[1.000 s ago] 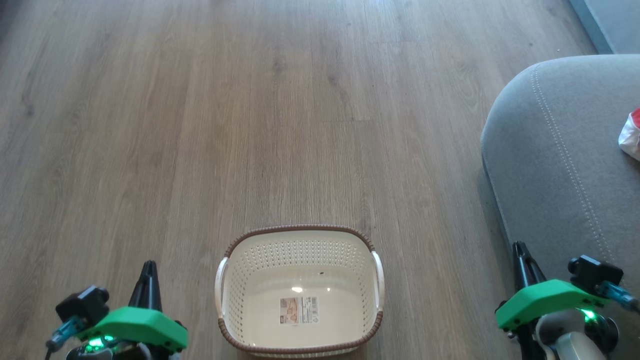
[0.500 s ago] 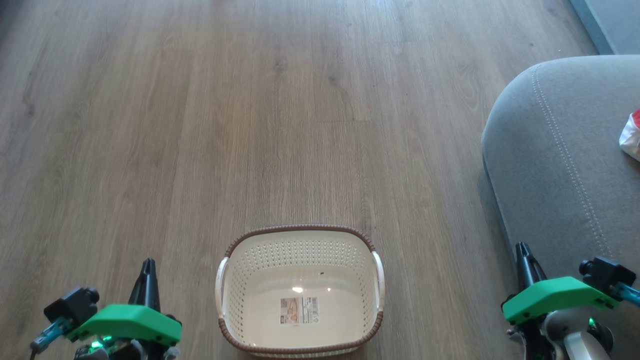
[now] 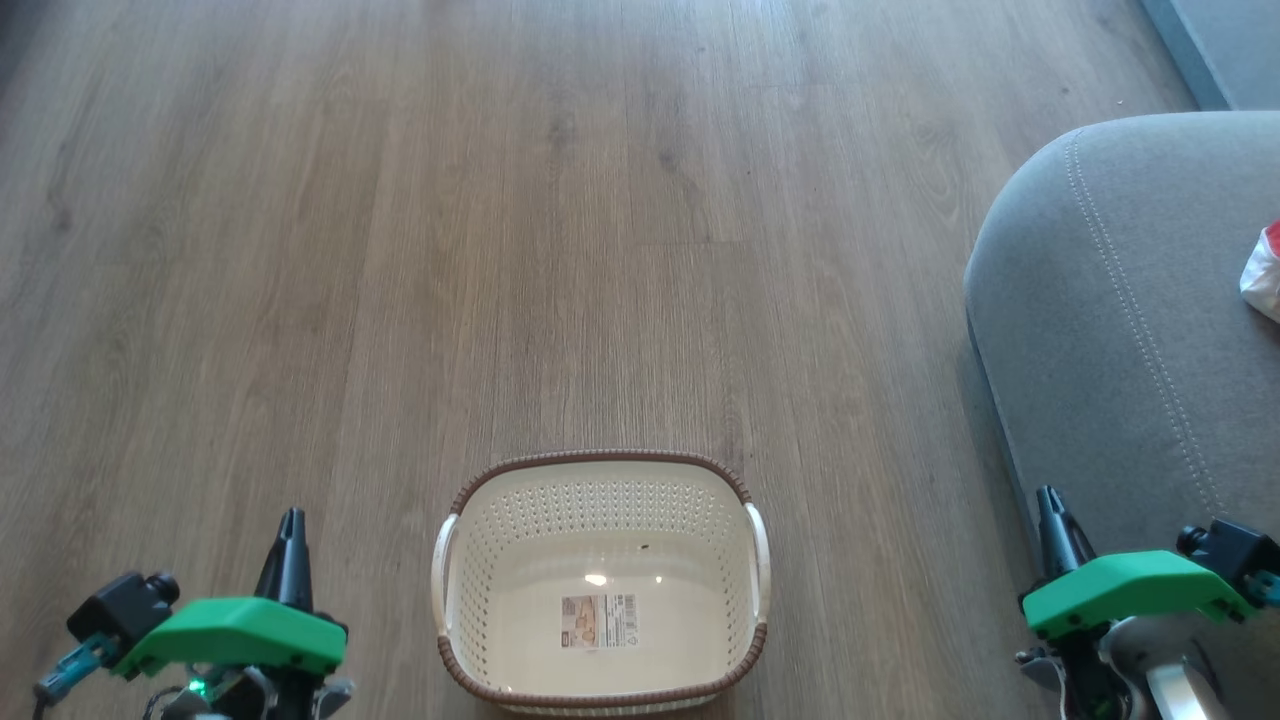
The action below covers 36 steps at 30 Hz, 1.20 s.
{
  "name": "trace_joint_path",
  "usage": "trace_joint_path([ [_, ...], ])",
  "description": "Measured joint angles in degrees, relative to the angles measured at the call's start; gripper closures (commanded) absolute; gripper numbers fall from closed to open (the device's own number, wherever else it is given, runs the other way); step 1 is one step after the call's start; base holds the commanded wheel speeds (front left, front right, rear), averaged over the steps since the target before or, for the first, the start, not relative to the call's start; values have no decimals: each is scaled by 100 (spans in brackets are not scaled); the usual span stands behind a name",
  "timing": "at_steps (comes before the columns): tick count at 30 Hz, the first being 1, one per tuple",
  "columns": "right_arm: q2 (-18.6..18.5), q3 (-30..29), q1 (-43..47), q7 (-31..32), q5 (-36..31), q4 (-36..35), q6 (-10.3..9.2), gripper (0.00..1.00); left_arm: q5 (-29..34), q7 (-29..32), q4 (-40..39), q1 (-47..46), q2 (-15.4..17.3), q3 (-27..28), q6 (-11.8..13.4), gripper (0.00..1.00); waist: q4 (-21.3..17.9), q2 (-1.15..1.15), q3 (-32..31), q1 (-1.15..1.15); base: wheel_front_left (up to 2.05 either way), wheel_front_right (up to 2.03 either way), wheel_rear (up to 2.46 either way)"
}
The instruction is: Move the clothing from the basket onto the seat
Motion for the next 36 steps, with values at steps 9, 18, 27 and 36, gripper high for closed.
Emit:
trace_joint_path([
  [9, 7, -96, -3, 125, 556, -47, 0, 100, -582, 140, -49, -42, -1, 25, -48, 100, 8, 0, -2, 0, 0, 0, 0],
  [18, 23, -169, -44, 310, 1114, -81, 0, 100, -1173, 287, -85, -67, -1, 43, -76, 100, 15, 0, -3, 0, 0, 0, 0],
  [27, 36, -268, -50, 435, 1668, -114, 0, 100, -1756, 439, -125, -123, -1, 63, -94, 100, 23, 0, -5, 0, 0, 0, 0],
  [36, 60, -346, -51, 609, 2217, -159, 0, 100, -2329, 583, -158, -170, -1, 89, -138, 100, 30, 0, -6, 0, 0, 0, 0],
])
